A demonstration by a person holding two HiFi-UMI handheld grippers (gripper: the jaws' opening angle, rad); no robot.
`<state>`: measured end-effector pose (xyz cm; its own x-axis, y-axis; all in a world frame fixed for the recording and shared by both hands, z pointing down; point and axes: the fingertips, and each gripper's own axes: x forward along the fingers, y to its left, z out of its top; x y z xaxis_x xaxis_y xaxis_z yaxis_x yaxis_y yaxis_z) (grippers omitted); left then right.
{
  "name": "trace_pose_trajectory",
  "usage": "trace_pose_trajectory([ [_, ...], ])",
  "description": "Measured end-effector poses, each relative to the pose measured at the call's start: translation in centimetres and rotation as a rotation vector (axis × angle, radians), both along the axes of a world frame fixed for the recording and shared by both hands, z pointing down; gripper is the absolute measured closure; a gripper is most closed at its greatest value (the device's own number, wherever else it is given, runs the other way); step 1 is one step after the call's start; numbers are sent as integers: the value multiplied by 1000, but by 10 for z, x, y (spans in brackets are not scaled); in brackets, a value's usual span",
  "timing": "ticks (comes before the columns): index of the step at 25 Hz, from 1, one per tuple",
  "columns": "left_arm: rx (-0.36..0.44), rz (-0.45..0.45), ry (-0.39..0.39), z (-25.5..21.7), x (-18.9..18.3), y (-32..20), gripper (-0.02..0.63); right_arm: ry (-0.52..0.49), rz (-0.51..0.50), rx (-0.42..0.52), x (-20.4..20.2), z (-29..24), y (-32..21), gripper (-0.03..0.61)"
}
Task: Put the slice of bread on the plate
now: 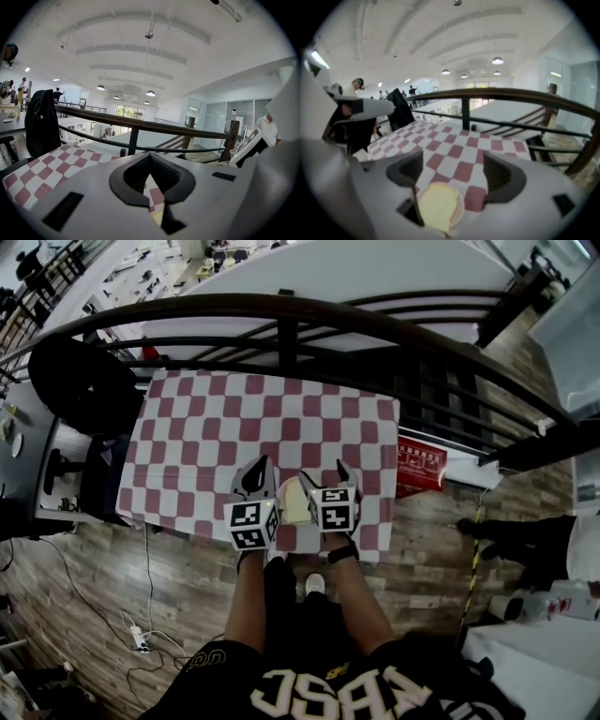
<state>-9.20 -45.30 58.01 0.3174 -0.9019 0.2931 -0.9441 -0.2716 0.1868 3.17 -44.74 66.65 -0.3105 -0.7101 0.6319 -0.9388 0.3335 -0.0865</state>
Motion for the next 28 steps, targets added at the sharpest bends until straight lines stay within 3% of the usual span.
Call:
trace_pose_trajectory([
  [2, 45, 0, -5, -26, 0, -5, 595, -18, -25, 74, -4, -37, -8, 175],
  [5, 104, 20, -23, -66, 1, -11, 595, -38, -34, 190, -3, -92, -14, 318],
  [9, 165, 48, -49, -110, 6, -22, 595, -61, -43, 349, 1, -162, -27, 442],
  [13, 220, 61, -54, -139, 13, -24, 596, -101, -47, 448, 3, -213, -25, 542],
  [16, 249, 62, -50, -154, 18, -24, 595, -133, -72, 509, 0, -239, -18, 565],
  [21, 289, 88, -56, -173, 36, -17, 596, -154, -99, 519, -2, -247, -4, 565],
  [28, 294, 112, -56, -173, 51, -6, 595, -151, -21, 647, 17, -272, 3, 565],
])
